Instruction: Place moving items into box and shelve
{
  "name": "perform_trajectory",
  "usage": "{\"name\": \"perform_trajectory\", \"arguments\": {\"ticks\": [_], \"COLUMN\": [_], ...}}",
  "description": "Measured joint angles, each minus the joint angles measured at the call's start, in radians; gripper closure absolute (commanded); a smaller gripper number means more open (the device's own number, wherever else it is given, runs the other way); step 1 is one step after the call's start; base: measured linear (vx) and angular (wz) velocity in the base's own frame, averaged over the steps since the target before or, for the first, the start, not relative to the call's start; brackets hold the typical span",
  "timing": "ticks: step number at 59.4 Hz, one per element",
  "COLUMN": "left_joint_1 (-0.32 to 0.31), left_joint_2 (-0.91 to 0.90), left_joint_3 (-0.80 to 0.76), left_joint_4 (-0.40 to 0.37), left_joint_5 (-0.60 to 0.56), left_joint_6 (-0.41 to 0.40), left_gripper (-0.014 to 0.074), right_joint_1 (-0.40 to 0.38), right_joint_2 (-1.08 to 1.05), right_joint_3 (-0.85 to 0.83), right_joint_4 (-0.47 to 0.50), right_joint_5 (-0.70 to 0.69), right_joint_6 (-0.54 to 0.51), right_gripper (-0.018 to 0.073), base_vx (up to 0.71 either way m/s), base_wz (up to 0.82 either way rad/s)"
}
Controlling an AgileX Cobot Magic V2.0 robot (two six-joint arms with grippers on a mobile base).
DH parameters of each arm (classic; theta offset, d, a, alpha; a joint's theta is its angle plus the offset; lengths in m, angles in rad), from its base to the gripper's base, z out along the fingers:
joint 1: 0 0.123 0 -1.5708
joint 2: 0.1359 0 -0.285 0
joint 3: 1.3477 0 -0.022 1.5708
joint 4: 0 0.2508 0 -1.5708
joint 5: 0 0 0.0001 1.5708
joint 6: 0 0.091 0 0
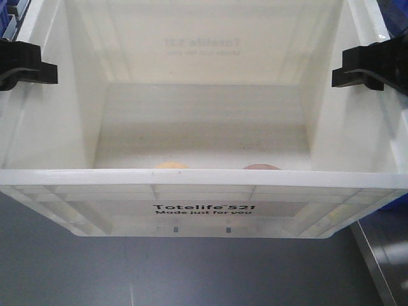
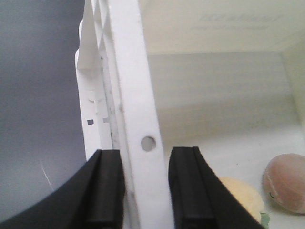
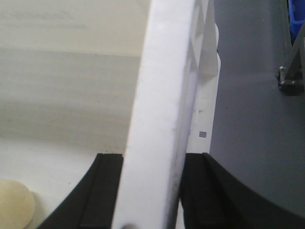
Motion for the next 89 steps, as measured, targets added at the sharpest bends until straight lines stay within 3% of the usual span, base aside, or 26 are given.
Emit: {"name": "perform_trajectory", "arguments": {"ticks": [89], "left_joint_1": [0.0], "left_joint_2": [0.0], "left_joint_3": [0.0], "left_joint_4": [0.0], "left_joint_5": [0.0], "left_joint_6": [0.0], "left_gripper": [0.0603], "right_joint_1": [0.0], "right_joint_2": [0.0], "right_joint_3": [0.0], "right_joint_4": [0.0], "right_joint_5": [0.0], "right_joint_6": [0.0], "right_gripper": [0.0565], "base_vx": [0.45], "base_wz": [0.08]}}
